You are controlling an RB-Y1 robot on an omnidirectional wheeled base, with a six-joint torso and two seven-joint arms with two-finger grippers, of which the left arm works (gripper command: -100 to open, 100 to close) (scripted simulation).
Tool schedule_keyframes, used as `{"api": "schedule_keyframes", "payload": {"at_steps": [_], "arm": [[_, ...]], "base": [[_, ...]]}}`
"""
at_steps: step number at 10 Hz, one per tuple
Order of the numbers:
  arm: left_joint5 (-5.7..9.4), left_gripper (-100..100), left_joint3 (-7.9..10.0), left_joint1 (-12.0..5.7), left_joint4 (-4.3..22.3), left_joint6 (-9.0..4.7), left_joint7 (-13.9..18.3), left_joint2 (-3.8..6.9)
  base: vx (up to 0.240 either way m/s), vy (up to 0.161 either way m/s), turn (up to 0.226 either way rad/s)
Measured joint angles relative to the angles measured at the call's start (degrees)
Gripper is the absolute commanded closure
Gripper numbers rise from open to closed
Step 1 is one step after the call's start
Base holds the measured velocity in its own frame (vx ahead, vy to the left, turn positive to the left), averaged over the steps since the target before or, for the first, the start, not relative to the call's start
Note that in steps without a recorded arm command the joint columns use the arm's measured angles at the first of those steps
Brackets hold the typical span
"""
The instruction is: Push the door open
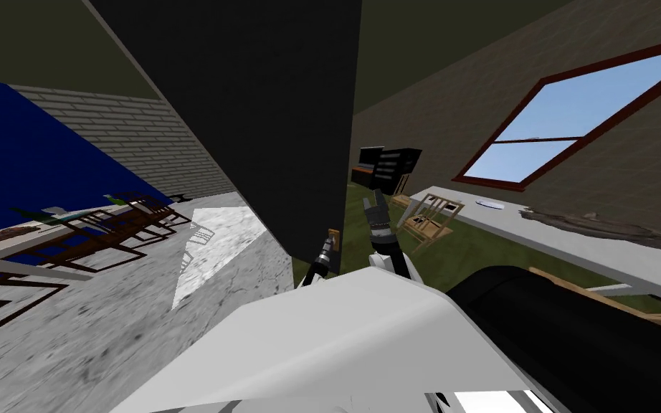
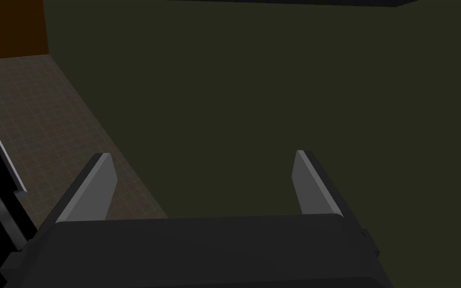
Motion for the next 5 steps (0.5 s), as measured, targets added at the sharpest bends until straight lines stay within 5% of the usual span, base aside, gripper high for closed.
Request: {"api": "schedule_keyframes", "payload": {"at_steps": [3, 5], "arm": [[0.82, 100, -1.56, 2.22, -1.5, -0.19, -1.3, -0.33], [1.06, 100, -1.97, 2.74, -1.9, -0.55, -1.8, -0.75]], "base": [[0.105, -0.158, 0.206], [0.047, -0.093, 0.047]]}}
